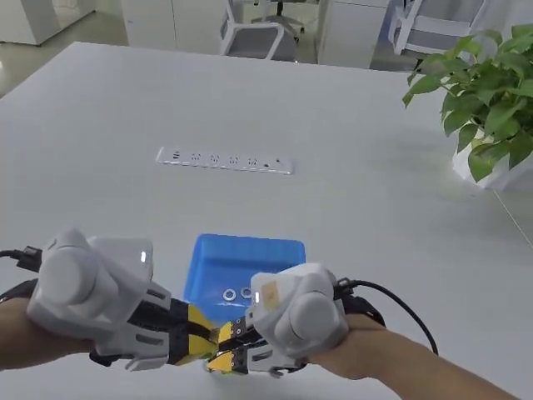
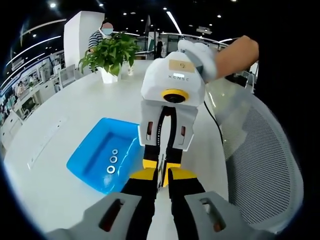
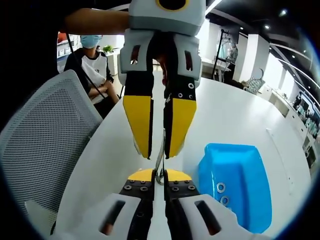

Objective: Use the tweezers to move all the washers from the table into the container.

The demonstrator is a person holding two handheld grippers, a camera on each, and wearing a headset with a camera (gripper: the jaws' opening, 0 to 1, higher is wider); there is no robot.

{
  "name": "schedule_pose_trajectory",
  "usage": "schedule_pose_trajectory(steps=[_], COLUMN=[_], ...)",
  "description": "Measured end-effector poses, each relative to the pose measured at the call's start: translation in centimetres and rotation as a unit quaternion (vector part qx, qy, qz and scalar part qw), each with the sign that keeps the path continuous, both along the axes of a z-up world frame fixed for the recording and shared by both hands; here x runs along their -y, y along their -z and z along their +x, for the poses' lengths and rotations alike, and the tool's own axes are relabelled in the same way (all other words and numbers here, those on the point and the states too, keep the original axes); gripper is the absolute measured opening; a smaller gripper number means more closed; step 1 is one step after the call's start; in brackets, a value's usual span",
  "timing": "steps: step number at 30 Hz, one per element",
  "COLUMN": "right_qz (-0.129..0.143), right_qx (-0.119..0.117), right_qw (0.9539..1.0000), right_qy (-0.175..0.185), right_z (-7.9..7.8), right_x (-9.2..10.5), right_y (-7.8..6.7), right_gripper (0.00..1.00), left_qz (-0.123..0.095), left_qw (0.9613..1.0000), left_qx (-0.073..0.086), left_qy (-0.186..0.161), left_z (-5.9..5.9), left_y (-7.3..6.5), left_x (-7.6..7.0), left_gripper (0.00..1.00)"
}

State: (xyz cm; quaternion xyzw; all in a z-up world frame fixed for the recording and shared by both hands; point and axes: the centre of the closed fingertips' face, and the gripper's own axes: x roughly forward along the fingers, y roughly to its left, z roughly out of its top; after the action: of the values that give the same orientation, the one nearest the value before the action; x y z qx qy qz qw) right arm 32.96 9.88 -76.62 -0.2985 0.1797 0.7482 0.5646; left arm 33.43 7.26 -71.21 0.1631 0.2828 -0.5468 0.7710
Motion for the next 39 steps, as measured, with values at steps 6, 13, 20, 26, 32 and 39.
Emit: schedule_pose_trajectory(steps=[6,13,20,26,32,39], right_qz=[-0.003,-0.006,-0.005,0.0,0.004,0.008], right_qx=[0.002,0.002,0.005,0.012,0.017,0.025], right_qw=[1.0,1.0,1.0,0.9999,0.9998,0.9996], right_qy=[-0.001,-0.001,-0.003,-0.008,-0.009,-0.008], right_z=[0.0,0.0,0.0,0.0,0.0,0.4], right_x=[0.0,0.1,0.2,0.3,0.5,0.9], right_y=[0.0,-0.1,-0.5,-1.5,-2.2,-3.4], right_gripper=[0.06,0.07,0.07,0.07,0.07,0.07], left_qz=[-0.022,-0.025,-0.038,-0.043,-0.048,-0.057], left_qw=[0.9996,0.9989,0.997,0.9948,0.9932,0.9908], left_qx=[-0.011,-0.016,-0.02,-0.015,-0.017,-0.018], left_qy=[-0.014,-0.035,-0.065,-0.092,-0.104,-0.122], left_z=[-0.5,-0.8,-1.3,-1.4,-1.7,-1.8], left_y=[-0.5,-0.6,-1.2,-1.5,-1.6,-1.9], left_x=[-0.3,-1.1,-1.6,-1.8,-2.0,-2.3], left_gripper=[0.22,0.35,0.52,0.71,0.78,0.88])
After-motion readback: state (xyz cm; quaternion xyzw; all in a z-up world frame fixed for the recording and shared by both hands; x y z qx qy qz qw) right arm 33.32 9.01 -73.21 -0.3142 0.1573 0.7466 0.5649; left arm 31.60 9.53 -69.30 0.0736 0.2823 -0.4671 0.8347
